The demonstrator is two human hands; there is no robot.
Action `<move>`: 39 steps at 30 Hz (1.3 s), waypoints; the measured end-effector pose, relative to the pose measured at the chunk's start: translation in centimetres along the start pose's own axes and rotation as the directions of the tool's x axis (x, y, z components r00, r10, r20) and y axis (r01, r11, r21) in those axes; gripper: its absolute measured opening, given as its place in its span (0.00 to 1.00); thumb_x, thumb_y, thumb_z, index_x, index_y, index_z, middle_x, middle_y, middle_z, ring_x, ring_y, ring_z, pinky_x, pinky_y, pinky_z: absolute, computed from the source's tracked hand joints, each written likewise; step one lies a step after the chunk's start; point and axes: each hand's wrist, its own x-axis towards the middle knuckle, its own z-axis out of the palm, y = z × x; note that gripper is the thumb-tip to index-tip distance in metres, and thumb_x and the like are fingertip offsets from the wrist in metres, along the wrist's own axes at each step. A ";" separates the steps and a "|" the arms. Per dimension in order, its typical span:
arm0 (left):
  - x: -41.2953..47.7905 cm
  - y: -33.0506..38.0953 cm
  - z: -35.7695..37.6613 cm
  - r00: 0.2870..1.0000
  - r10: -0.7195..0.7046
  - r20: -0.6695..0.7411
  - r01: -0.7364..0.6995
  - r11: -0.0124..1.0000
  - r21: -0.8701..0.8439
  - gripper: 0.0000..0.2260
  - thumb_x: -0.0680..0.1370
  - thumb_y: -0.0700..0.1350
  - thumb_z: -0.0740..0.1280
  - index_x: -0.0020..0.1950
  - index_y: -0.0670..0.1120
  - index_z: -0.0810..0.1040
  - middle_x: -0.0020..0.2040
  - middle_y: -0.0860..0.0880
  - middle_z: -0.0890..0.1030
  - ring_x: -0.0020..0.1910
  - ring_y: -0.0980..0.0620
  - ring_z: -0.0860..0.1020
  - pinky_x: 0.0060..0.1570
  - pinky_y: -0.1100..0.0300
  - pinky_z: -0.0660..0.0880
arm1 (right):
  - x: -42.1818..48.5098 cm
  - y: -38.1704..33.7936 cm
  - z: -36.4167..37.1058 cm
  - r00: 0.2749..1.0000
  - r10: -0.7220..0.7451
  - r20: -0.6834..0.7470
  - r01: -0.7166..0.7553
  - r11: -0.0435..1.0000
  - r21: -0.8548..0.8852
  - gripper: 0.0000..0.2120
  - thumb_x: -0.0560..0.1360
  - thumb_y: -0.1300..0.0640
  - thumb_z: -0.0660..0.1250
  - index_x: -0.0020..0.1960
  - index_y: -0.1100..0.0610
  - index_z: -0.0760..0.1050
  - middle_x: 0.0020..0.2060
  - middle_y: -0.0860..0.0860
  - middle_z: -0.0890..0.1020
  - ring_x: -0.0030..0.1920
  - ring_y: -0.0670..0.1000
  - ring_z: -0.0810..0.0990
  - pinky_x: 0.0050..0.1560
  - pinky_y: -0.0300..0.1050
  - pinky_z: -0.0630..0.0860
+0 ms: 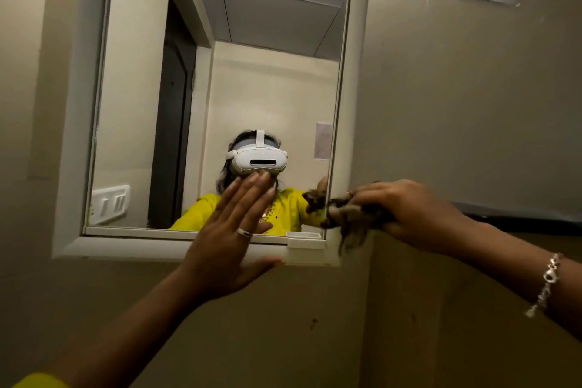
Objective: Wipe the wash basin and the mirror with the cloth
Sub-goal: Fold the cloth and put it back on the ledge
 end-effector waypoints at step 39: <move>13.4 6.7 -3.1 0.763 -0.301 0.573 0.643 0.250 -0.724 0.04 0.75 0.41 0.66 0.48 0.45 0.78 0.40 0.50 0.80 0.28 0.60 0.75 0.23 0.70 0.70 | -0.9 3.4 -8.0 0.768 0.513 0.385 -0.562 0.251 0.788 0.10 0.65 0.67 0.69 0.47 0.63 0.77 0.42 0.55 0.84 0.43 0.52 0.84 0.38 0.43 0.82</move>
